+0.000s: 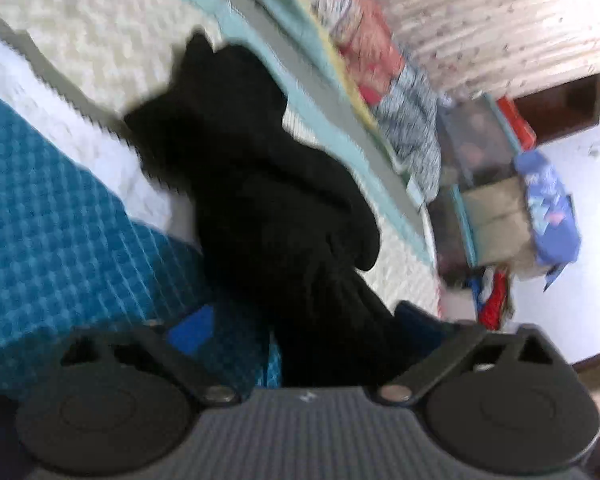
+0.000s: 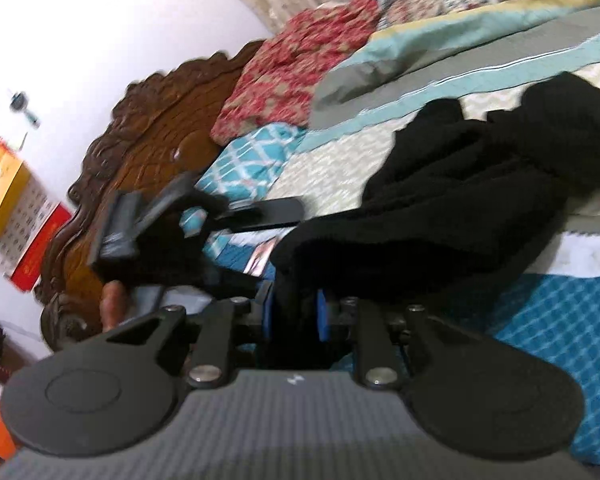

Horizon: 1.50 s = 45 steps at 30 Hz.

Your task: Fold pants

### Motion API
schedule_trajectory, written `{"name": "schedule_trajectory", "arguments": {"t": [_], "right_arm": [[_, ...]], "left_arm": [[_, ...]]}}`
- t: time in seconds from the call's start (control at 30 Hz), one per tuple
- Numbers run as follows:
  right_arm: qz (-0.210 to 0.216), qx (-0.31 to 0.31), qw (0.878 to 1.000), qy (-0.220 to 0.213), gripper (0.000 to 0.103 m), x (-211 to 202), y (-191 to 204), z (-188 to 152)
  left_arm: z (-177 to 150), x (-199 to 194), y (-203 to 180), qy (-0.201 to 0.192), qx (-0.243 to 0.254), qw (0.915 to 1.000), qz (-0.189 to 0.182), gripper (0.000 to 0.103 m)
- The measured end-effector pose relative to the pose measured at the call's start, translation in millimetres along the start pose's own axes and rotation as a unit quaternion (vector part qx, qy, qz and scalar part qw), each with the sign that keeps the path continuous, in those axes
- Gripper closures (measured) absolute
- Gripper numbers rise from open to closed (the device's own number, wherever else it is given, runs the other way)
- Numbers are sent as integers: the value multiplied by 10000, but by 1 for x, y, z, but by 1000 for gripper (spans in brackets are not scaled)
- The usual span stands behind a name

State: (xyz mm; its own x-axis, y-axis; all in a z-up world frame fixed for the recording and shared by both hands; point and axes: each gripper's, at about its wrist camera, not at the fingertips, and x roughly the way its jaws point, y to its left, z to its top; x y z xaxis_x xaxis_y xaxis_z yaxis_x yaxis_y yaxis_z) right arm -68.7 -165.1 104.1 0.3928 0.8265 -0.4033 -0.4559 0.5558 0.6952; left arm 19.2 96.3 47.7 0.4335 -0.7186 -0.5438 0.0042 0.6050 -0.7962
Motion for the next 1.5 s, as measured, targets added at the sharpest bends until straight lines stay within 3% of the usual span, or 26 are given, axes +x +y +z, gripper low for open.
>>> {"name": "schedule_trajectory", "arguments": {"t": [0.03, 0.07, 0.2, 0.3, 0.37, 0.4, 0.43, 0.5, 0.53, 0.6, 0.63, 0.67, 0.7, 0.73, 0.8, 0.93, 1.03, 1.13, 1.2, 1.27, 1.3, 1.33, 1.37, 1.4, 1.43, 1.5], "right_arm": [[41, -96, 9999, 73, 75, 4, 5, -1], [40, -187, 9997, 155, 72, 7, 9, -2], [59, -488, 9976, 494, 67, 4, 7, -4], [-259, -631, 9975, 184, 67, -22, -9, 7], [-832, -687, 9940, -198, 66, -35, -21, 21], [-1261, -796, 9880, -394, 53, -40, -27, 27], [-1714, -954, 9789, -567, 30, -40, -32, 34], [-2566, -1439, 9519, -856, 10, -29, -46, 46], [-2773, -1603, 9436, -841, 11, -21, -56, 49], [-3052, -1740, 9356, -355, 12, 13, -82, 56], [-3134, -1722, 9338, -127, 30, 28, -94, 57], [-3178, -1673, 9331, 198, 55, 45, -107, 57], [-3119, -1574, 9358, 465, 91, 56, -116, 58], [-3032, -1358, 9418, 504, 92, 57, -122, 60], [-2883, -954, 9525, -223, 92, 29, -122, 77], [-2866, -186, 9389, -1895, 92, -87, -124, 116], [-2687, 116, 9203, -2841, 92, -182, -122, 133], [-3194, -70, 8893, -3273, 92, -238, -111, 144], [-3515, -10, 8775, -3262, 91, -254, -118, 153], [-3937, 59, 8724, -2896, 87, -247, -143, 159], [-4425, 14, 8605, -2526, 73, -235, -163, 160], [-4898, 44, 8438, -2191, 49, -222, -181, 158], [-5477, 122, 8155, -1864, 47, -208, -201, 153], [-5925, 197, 7877, -1676, 48, -197, -217, 144], [-6040, 275, 7787, -1675, 48, -193, -225, 132], [-5763, 552, 7899, -2022, 49, -196, -230, 109]], "left_arm": [[0, 7, -4, 68, 166, 9998, 84, 66], [1, 10, -8, 73, 306, 9991, 271, 75], [3, -1, -7, -244, 624, 9940, 864, 80], [-1, -21, 10, -372, 421, 9948, 847, 80], [-6, -32, 17, -500, 339, 9943, 876, 80], [-8, -38, 21, -538, 307, 9941, 887, 80], [-11, -42, 25, -551, 266, 9942, 888, 80], [-15, -48, 31, -550, 186, 9943, 891, 80], [-15, -49, 32, -549, 161, 9943, 901, 80], [-16, -53, 34, -567, 159, 9940, 923, 80], [-16, -56, 33, -596, 186, 9936, 943, 80], [-14, -59, 30, -652, 237, 9927, 986, 80], [-10, -64, 25, -726, 300, 9915, 1042, 80], [-7, -70, 23, -803, 363, 9901, 1090, 80], [6, -86, 13, -1106, 538, 9846, 1241, 80], [38, -116, -9, -1670, 817, 9733, 1344, 82], [55, -123, -26, -1991, 1068, 9645, 1366, 96], [69, -106, -41, -2103, 1217, 9604, 1361, 96], [77, -83, -41, -1957, 1207, 9609, 1546, 96], [78, -56, -39, -1657, 1093, 9647, 1730, 96], [73, -48, -36, -1541, 1081, 9663, 1754, 95], [66, -43, -33, -1440, 1088, 9674, 1776, 91], [59, -39, -29, -1329, 1124, 9683, 1792, 87], [52, -38, -26, -1252, 1153, 9680, 1843, 73], [42, -38, -21, -1219, 1162, 9663, 1946, 57], [26, -42, -7, -1148, 1090, 9652, 2083, 50]]}}
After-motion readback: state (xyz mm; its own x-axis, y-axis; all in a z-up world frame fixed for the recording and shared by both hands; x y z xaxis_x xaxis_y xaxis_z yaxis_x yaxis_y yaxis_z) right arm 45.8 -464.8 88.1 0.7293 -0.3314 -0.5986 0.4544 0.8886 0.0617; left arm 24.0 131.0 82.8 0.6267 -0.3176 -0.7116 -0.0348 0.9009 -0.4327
